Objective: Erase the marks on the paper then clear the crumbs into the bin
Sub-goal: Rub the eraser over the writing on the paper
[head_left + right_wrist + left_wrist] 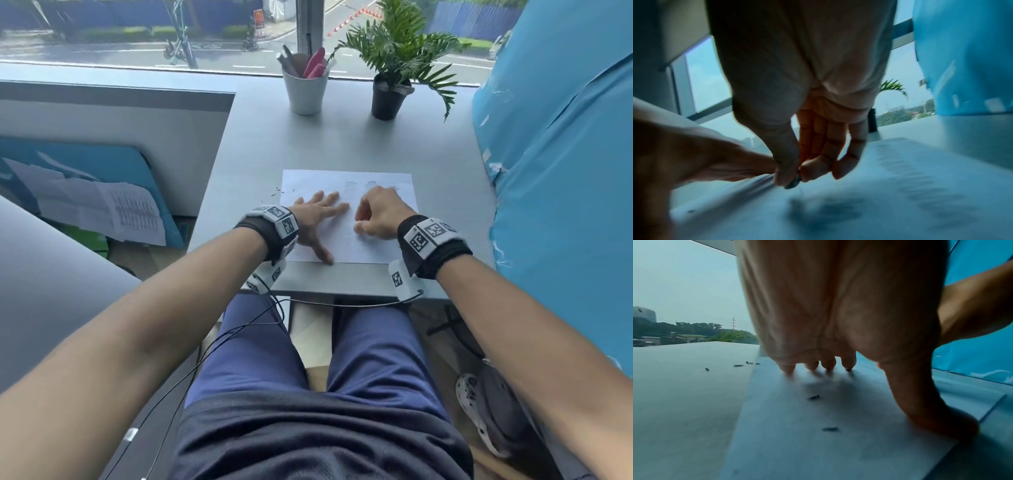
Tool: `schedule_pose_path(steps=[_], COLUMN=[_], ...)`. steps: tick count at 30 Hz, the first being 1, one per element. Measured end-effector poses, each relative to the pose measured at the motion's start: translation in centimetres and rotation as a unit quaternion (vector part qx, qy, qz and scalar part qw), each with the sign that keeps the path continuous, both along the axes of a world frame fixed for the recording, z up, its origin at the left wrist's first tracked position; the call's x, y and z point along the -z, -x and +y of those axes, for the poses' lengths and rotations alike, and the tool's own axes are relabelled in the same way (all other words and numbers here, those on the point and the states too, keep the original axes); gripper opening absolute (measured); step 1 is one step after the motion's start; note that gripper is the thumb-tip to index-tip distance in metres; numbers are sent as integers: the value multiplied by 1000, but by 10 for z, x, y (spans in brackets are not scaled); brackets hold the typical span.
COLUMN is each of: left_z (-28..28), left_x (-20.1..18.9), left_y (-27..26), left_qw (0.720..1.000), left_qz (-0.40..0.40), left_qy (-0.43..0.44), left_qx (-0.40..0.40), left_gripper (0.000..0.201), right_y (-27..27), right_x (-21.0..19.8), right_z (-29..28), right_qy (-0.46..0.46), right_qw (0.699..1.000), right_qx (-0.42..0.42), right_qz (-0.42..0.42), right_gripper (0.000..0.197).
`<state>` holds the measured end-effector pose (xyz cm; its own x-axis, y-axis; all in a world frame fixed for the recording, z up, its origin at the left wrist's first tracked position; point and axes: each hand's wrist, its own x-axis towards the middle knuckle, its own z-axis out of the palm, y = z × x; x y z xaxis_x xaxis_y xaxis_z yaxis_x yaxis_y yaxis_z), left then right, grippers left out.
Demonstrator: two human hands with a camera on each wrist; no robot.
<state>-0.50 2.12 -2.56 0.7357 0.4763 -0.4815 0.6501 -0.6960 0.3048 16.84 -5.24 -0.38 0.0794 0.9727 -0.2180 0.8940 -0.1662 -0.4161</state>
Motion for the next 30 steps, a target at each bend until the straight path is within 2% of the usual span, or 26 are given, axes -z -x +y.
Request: schedule_pose_path(steps=[3,6,10,15,20,21,24,26,30], left_z=[4,6,10,11,9,8,7,7,8], left_x=[0,0,2,1,3,2,-3,-4,-1], left_y=[-3,-6,-6,-8,-7,-7,-8,-7,-7], left_qw=[1000,999,999,998,998,998,998,998,998], left_qz=[24,39,37,47,50,50,47,46,52], left_qy=[-4,-5,0,-3,-9,-8,-1,-4,-7], left_qx=[-9,-16,-29,-35,-35,-35,-36,-37,-33], left_gripper=[141,149,155,160,161,161,158,158,162], right_y=[12,9,8,14,22,19,5,1,17], right_x=[-4,-4,2,2,-1,-4,-8,-7,-1], right_z=[10,29,43,25,-9,-3,37,54,31], right_qy=[-27,-65,-72,-40,56,56,-21,-38,-18], right_qw=[998,998,997,998,988,989,997,999,998], right_qx=[-43,-12,-3,-41,-128,-127,-48,-23,-49], right_qz=[21,23,12,28,59,57,49,30,47], right_gripper=[12,12,13,5,4,5,6,7,5])
